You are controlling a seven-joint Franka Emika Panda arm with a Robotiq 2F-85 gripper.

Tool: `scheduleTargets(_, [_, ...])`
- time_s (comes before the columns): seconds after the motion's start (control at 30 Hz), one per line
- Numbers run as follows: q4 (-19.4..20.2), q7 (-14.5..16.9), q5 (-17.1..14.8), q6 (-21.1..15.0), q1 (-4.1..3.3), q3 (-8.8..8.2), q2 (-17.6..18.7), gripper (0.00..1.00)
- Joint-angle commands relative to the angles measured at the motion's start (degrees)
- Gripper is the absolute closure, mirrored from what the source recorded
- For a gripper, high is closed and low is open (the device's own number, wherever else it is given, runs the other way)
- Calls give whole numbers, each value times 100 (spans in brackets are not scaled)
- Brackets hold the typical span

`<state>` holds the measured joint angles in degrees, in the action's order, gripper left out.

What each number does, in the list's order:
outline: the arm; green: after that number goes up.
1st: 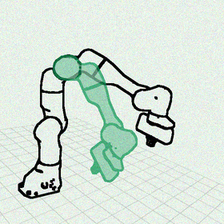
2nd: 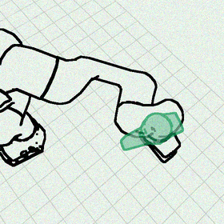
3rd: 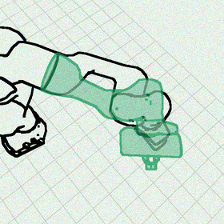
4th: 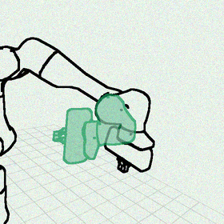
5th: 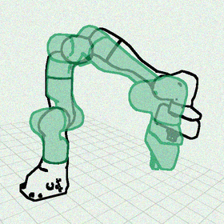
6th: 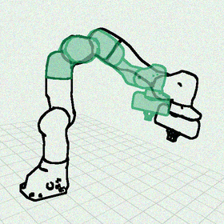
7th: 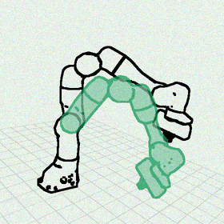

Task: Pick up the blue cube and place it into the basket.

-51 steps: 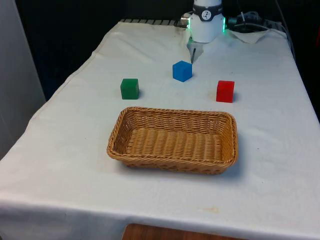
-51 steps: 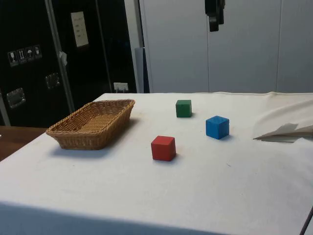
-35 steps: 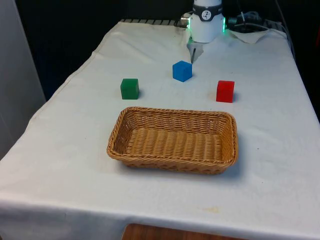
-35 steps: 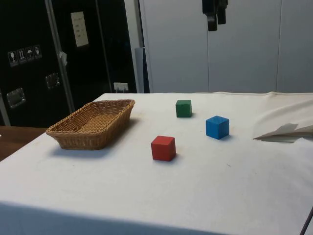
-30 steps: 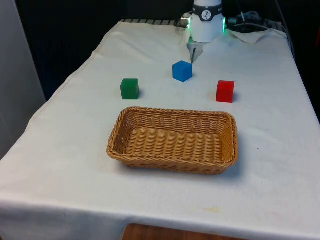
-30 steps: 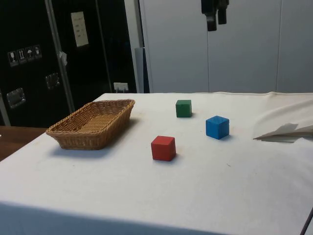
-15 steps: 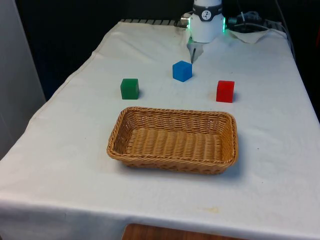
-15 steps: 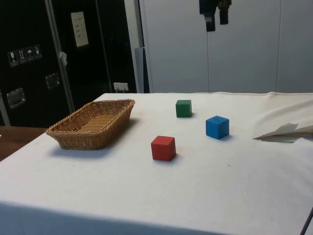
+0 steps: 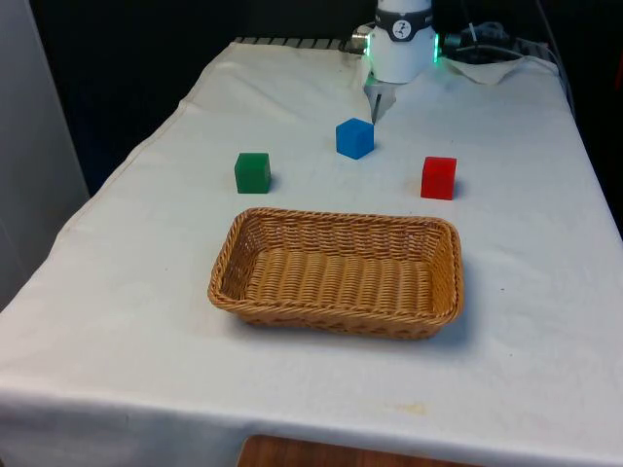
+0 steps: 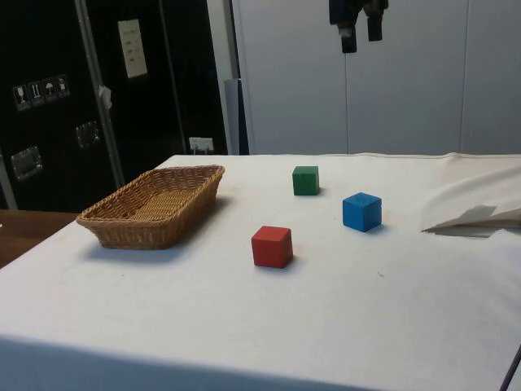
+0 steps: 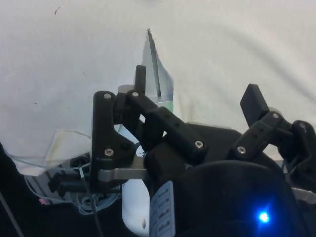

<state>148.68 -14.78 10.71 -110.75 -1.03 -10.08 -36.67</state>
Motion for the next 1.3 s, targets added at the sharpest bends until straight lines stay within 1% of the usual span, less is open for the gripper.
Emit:
scheduleTargets(0.0, [0,-6,0,0,0,0,0,0])
scheduleTargets(0.03, [0,-40,11,6,17,6,6,0])
scheduleTargets(0.17, [63,-74,17,-57,23,11,-69,0])
scheduleTargets(0.27, [155,-126,29,-178,23,17,-138,0])
scheduleTargets(0.3, [86,-80,6,-86,6,0,-69,0])
scheduleTargets(0.33, [183,-143,34,-223,23,17,-155,0])
scheduleTargets(0.4, [286,-201,52,-361,29,23,-206,0])
scheduleTargets(0.5, [390,-264,86,-504,23,34,-264,0])
scheduleTargets(0.53, [350,-212,57,-435,6,6,-212,0])
scheduleTargets(0.57, [430,-281,97,-556,29,40,-275,0])
scheduleTargets(0.7, [613,-355,126,-808,34,17,-304,0])
scheduleTargets(0.8, [710,-372,120,-951,40,0,-275,0])
scheduleTargets(0.83, [688,-344,97,-888,17,0,-269,0])
scheduleTargets(0.87, [733,-372,115,-985,40,-6,-258,0])
scheduleTargets(1.1, [911,-361,92,-1278,29,-52,-92,0])
scheduleTargets(1.13, [888,-350,92,-1186,29,-40,-132,0])
scheduleTargets(1.2, [951,-350,80,-1398,23,-69,11,0])
scheduleTargets(1.27, [968,-350,74,-1461,23,-74,92,0])
